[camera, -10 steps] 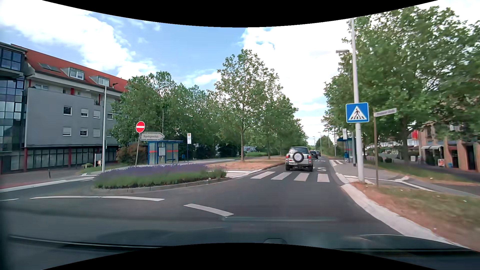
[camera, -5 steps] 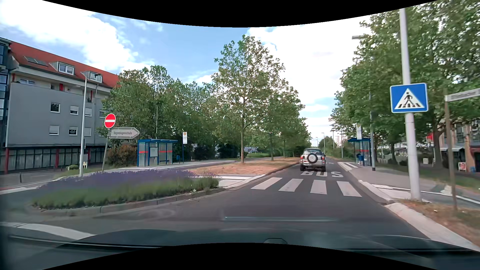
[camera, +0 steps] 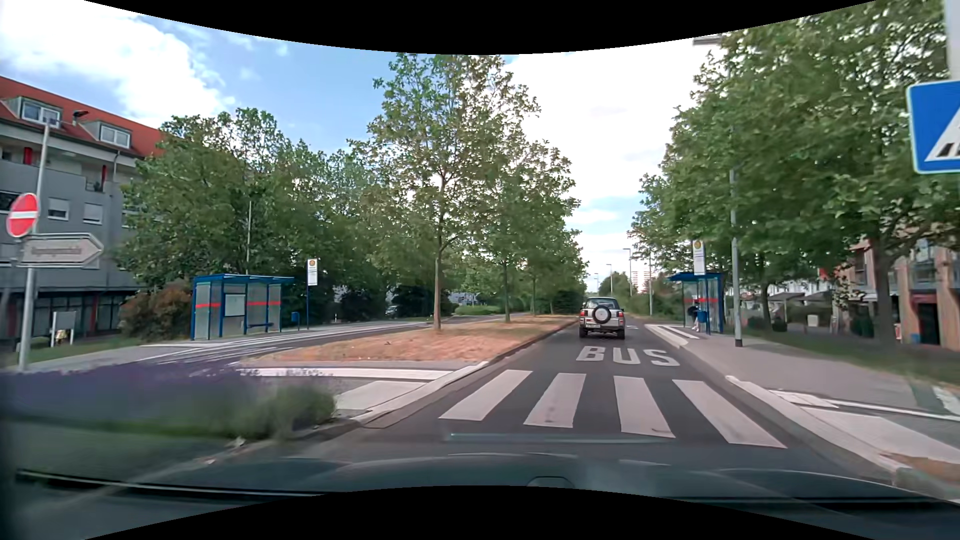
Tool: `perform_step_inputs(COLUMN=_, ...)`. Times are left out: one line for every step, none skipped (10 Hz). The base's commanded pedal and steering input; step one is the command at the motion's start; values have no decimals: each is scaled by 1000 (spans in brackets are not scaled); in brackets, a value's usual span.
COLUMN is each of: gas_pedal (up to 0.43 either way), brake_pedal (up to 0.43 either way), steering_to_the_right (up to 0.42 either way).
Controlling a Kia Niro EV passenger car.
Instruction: Follow the waypoints while adhering to traffic rules and regulations
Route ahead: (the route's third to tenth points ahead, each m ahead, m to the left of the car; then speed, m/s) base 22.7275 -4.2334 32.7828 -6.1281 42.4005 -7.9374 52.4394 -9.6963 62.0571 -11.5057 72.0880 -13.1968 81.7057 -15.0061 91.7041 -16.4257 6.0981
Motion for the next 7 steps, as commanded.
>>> perform_step_inputs(gas_pedal=189, brake_pedal=0, steering_to_the_right=160)
perform_step_inputs(gas_pedal=197, brake_pedal=0, steering_to_the_right=159)
perform_step_inputs(gas_pedal=197, brake_pedal=0, steering_to_the_right=158)
perform_step_inputs(gas_pedal=209, brake_pedal=0, steering_to_the_right=150)
perform_step_inputs(gas_pedal=209, brake_pedal=0, steering_to_the_right=139)
perform_step_inputs(gas_pedal=220, brake_pedal=0, steering_to_the_right=119)
perform_step_inputs(gas_pedal=220, brake_pedal=0, steering_to_the_right=96)
